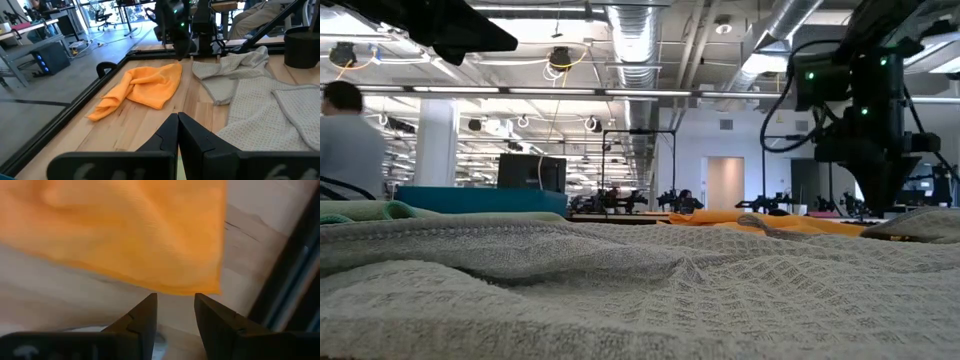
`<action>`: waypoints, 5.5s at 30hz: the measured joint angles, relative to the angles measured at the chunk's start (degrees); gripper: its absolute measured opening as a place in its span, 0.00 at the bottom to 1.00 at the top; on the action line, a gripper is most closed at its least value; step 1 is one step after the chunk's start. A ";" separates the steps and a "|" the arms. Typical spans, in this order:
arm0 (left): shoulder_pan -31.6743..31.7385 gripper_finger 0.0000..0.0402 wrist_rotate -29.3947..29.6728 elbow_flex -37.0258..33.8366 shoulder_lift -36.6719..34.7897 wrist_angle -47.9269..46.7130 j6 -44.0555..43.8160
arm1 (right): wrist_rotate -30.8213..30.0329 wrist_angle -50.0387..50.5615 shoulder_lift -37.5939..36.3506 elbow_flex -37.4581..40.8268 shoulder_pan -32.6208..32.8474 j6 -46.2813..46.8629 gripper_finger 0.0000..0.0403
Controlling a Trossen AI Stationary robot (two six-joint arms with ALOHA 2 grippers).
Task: Fold microfiber towels
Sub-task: Fold the orange towel
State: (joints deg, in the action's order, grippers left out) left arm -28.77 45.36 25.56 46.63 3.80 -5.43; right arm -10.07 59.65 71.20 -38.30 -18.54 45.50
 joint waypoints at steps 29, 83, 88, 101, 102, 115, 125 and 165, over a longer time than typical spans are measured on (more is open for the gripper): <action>0.00 0.00 -3.10 0.00 -0.02 -0.47 -3.29 | 2.77 -1.89 13.73 0.02 -14.60 -7.96 0.35; 11.38 0.08 -3.53 9.79 20.86 -0.25 5.08 | -8.20 -8.48 17.62 -16.92 9.12 -23.52 0.02; 13.81 0.21 -4.20 14.70 29.50 -0.35 6.78 | -8.07 -8.30 17.60 -17.83 9.55 -23.66 0.01; 19.79 0.33 -7.61 28.25 55.32 -0.02 23.20 | -7.94 -5.27 17.55 -23.10 12.34 -25.14 0.01; 20.26 0.33 -7.68 29.87 57.09 0.09 24.23 | -7.84 -5.19 17.55 -23.43 12.67 -25.14 0.01; 26.88 0.33 -8.87 45.33 73.59 -0.01 32.15 | -7.52 -4.16 17.55 -25.90 16.22 -26.03 0.02; 31.69 0.33 -15.89 45.62 73.50 -2.84 32.02 | -6.36 -3.86 17.55 -25.92 16.26 -26.48 0.02; 39.45 0.14 -26.53 45.55 73.46 -3.14 32.80 | -6.36 -4.58 17.55 -25.92 16.26 -26.53 0.02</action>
State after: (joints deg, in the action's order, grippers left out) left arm 10.67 18.84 71.11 120.09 0.66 27.37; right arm -16.43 55.07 88.75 -64.23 -2.28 18.96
